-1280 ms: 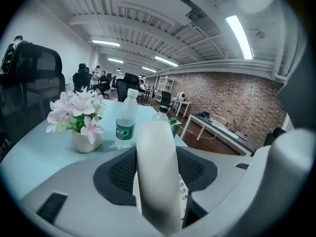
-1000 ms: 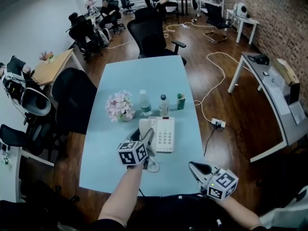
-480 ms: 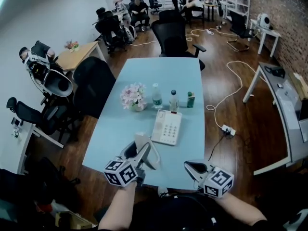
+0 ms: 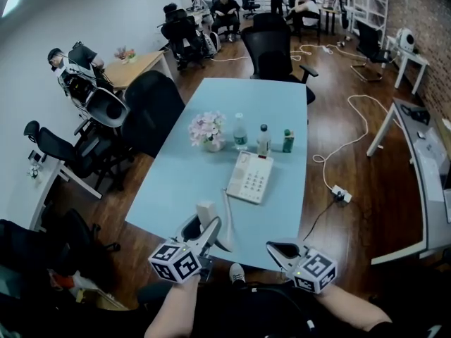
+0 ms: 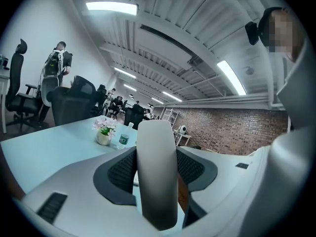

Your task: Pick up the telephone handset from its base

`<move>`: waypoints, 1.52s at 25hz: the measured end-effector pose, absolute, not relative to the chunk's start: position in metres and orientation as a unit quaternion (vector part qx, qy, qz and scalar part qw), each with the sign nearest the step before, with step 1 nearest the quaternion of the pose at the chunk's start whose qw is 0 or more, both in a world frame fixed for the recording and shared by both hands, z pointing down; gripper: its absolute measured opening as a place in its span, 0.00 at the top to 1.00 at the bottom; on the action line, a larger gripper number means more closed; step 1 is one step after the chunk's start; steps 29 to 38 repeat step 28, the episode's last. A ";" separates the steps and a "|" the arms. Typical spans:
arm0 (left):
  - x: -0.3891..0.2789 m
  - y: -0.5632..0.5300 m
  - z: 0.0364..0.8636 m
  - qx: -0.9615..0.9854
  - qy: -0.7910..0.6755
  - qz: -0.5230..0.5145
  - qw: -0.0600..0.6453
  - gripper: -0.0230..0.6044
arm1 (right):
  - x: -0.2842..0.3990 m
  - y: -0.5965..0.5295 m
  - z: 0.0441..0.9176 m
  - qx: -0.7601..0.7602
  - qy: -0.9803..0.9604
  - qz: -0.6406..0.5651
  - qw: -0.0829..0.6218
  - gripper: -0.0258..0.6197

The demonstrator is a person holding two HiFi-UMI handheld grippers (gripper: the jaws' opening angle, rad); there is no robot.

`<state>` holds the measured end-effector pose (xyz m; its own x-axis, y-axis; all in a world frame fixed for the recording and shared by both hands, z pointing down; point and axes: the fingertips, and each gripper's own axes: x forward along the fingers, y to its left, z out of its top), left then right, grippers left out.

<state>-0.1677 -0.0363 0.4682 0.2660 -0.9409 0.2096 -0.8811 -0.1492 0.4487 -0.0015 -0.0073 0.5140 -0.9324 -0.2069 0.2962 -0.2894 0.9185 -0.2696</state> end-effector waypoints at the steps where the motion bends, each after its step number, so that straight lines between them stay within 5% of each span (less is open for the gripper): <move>1: -0.168 -0.033 0.470 0.753 -0.605 -0.060 0.250 0.58 | -0.002 -0.005 0.515 0.126 -0.971 0.153 0.133 0.94; 38: -0.172 -0.044 0.466 0.769 -0.586 -0.033 0.254 0.58 | -0.017 -0.002 0.510 0.148 -0.970 0.154 0.113 0.94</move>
